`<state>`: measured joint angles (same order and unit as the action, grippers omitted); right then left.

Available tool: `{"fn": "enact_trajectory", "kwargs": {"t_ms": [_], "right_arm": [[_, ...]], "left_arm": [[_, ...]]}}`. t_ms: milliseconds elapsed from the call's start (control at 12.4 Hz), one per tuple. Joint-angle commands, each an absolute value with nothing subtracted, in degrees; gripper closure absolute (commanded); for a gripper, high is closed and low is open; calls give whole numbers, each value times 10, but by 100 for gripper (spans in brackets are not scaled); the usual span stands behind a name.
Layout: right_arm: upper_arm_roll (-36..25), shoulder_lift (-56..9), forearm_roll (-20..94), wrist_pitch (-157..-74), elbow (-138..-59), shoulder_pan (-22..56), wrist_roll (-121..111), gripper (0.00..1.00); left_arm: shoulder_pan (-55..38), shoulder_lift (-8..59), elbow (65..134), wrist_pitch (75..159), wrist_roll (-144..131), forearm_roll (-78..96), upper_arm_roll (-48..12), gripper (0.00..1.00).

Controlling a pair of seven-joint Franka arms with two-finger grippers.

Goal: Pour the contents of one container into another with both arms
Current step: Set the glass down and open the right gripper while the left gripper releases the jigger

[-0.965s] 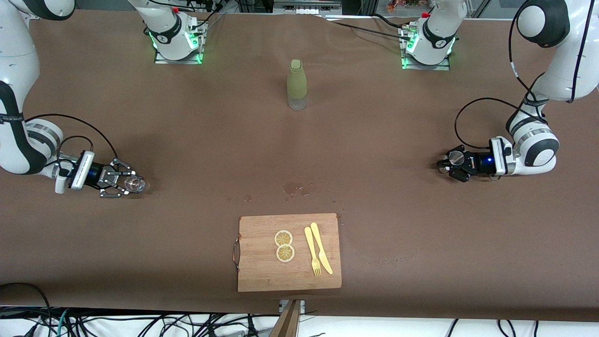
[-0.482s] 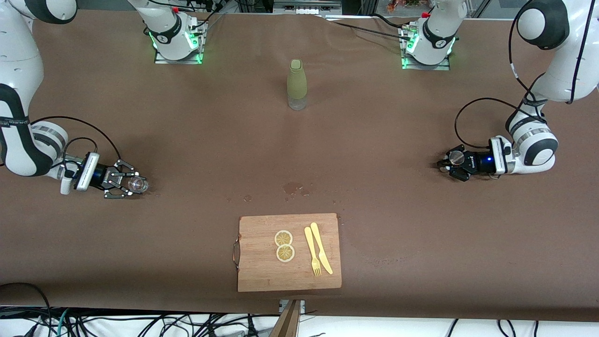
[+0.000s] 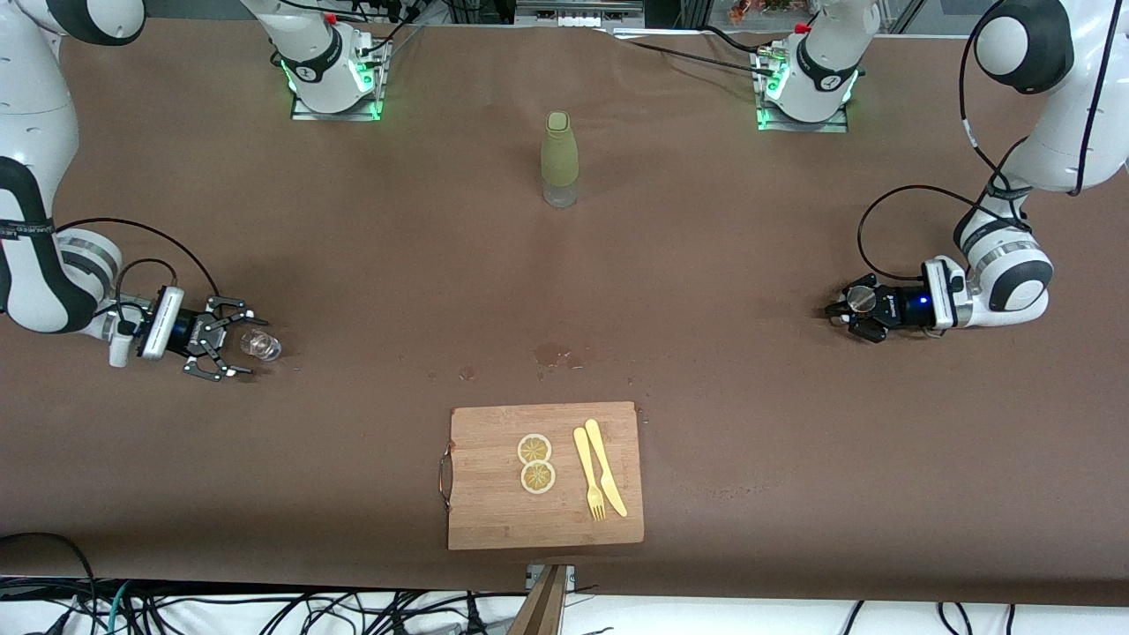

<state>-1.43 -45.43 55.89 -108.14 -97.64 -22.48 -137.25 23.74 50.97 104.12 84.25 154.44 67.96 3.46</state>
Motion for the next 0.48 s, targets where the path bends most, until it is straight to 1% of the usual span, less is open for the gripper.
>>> {"fn": "enact_trajectory", "kwargs": {"t_ms": [0, 80, 241, 322, 402], "right_arm": [[-39, -426, 520, -1074, -976, -229, -1367, 0], [-51, -416, 501, -1073, -976, -229, -1365, 0], [-67, -381, 444, -1073, -980, -229, -1313, 0], [-75, -358, 417, -1073, -983, -227, -1279, 0], [-76, -338, 391, -1073, -987, -224, -1243, 0]], "left_arm": [[240, 508, 1044, 844, 1559, 669, 36, 85], [240, 508, 1044, 844, 1559, 668, 37, 83], [240, 511, 1044, 844, 1559, 668, 37, 68], [240, 511, 1044, 844, 1559, 668, 37, 68], [240, 512, 1044, 844, 1559, 668, 39, 63]]}}
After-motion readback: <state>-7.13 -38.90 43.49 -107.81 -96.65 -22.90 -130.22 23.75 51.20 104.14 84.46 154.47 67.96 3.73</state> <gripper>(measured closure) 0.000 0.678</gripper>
